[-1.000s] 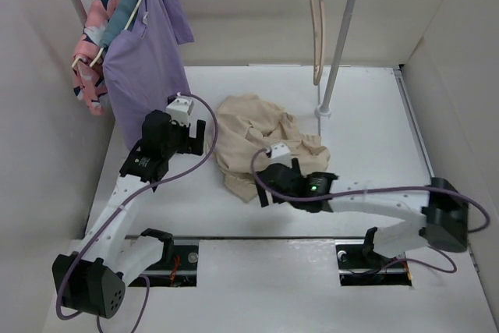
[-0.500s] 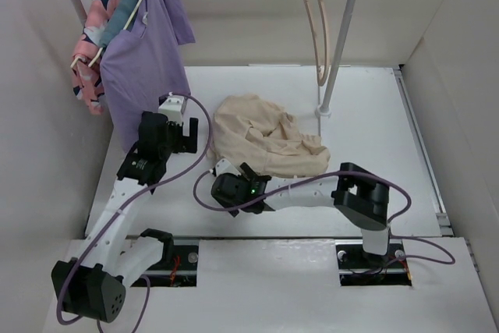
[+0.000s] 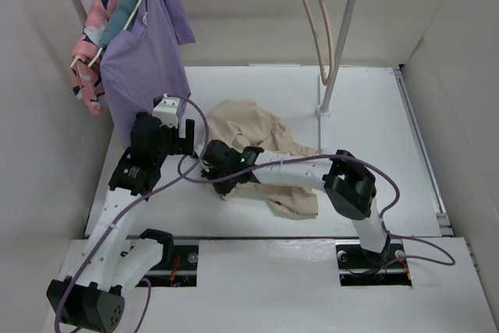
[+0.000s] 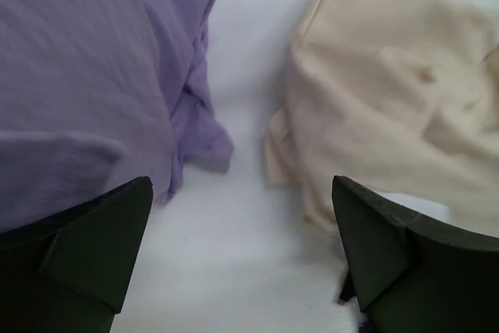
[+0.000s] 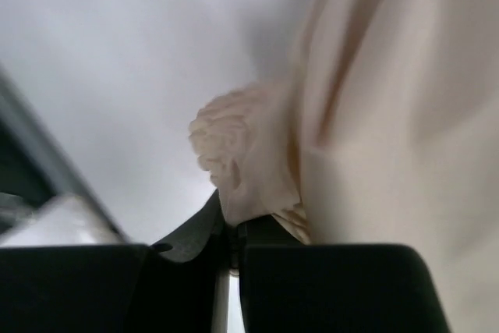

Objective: Place the trousers on the hanger
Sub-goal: Flatten out the trousers at the center of the board.

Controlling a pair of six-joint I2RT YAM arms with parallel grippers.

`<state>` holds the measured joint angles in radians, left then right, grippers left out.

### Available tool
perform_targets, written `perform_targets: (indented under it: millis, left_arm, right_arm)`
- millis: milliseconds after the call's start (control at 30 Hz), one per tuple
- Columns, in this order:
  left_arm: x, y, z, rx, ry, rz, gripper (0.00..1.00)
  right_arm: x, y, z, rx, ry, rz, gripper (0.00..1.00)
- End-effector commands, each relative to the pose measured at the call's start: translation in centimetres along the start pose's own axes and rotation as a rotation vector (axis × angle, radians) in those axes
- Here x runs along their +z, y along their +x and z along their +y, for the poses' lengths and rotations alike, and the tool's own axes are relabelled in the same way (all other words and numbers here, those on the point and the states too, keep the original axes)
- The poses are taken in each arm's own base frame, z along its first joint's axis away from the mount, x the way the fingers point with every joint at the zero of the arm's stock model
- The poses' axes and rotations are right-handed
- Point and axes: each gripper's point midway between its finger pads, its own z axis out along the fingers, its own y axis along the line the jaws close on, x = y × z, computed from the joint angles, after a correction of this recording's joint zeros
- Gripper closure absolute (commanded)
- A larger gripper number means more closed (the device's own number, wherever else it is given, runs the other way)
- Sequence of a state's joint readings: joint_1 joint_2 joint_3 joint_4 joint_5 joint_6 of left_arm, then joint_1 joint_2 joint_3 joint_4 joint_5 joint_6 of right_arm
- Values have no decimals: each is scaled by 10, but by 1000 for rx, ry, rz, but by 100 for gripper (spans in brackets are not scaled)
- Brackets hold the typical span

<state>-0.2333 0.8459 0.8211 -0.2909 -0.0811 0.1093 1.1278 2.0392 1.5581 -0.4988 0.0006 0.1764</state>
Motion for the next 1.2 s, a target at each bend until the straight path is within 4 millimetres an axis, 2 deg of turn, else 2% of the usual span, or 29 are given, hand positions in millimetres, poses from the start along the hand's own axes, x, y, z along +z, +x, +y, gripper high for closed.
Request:
perform_targets:
  millis: [0,33,67,100,133,167,200,233,267,300,333,400,433,467,533,567,633,667,700,767,800,833,867,900,933,1000,1100,1133,1167]
  left_arm:
    - [-43,-80,-11,20,113,-201,1]
    - [-57,-95,-26,29,206,-247,3]
    - [-66,-109,-31,53,247,-287,5]
    - [-84,-129,-35,75,279,-347,6]
    - [-93,-137,-42,96,324,-376,6]
    - [-106,-148,-43,101,338,-411,8]
    - [-110,-152,-43,113,345,-426,8]
    - [-113,-155,-45,116,355,-436,8]
    - [-114,-153,-48,119,377,-429,9]
    - [-115,-153,-50,134,389,-433,9]
    - [-111,-149,-53,135,404,-413,10]
    - [-96,-136,-60,152,441,-350,12]
    - [-90,-130,-61,148,445,-318,15]
    - [-76,-112,-69,158,481,-236,18]
    - [-63,-93,-80,189,527,-152,20]
    - [-49,-69,-87,234,559,-54,21]
    - [-38,-38,-102,311,591,53,21]
    - [-33,-23,-107,350,605,104,21]
    - [-29,10,-123,426,666,211,21]
    - [-27,42,-138,512,707,311,20]
    - [-24,67,-149,558,740,384,18]
    - [-34,80,-170,626,803,402,16]
    - [-36,84,-182,654,835,404,14]
    - [-38,92,-190,687,863,410,10]
    - [-39,100,-204,718,896,408,8]
    - [-31,106,-207,735,879,412,5]
    - [-18,127,-204,743,835,497,4]
    - [-17,131,-205,743,844,512,4]
    - [-16,140,-209,738,866,536,4]
  right_arm:
    - [-77,-147,48,10,-298,-378,100]
    - [-92,-171,52,25,-344,-440,100]
    - [-126,-213,53,36,-400,-556,100]
    - [-136,-226,58,97,-430,-583,100]
    - [-146,-238,52,133,-430,-619,100]
    - [-171,-249,51,185,-437,-687,100]
    - [-157,-246,37,207,-399,-685,100]
    - [-187,-246,36,271,-404,-731,100]
    - [-191,-240,21,328,-379,-743,100]
    - [-162,-210,-9,417,-299,-694,100]
    - [-189,-200,-21,466,-288,-734,100]
    - [-181,-164,-52,626,-226,-698,100]
    - [-152,-117,-82,716,-148,-613,100]
    - [-168,-103,-91,796,-153,-630,100]
    - [-165,-67,-114,892,-93,-612,100]
    - [-167,-38,-125,936,-55,-607,100]
    - [-173,-15,-136,1013,-26,-622,100]
    - [-167,9,-144,1057,1,-600,100]
    - [-181,11,-145,1082,-14,-639,100]
    - [-186,28,-158,1123,37,-663,100]
    - [-191,40,-162,1145,55,-676,100]
    - [-193,49,-167,1196,72,-680,100]
    - [-196,58,-173,1233,96,-682,100]
    - [-195,78,-187,1293,151,-662,100]
    - [-208,80,-193,1307,162,-696,100]
    - [-218,101,-215,1361,244,-700,100]
    - [-241,114,-233,1329,346,-687,100]
    - [-259,111,-246,1331,385,-724,100]
    - [-260,114,-252,1300,410,-701,100]
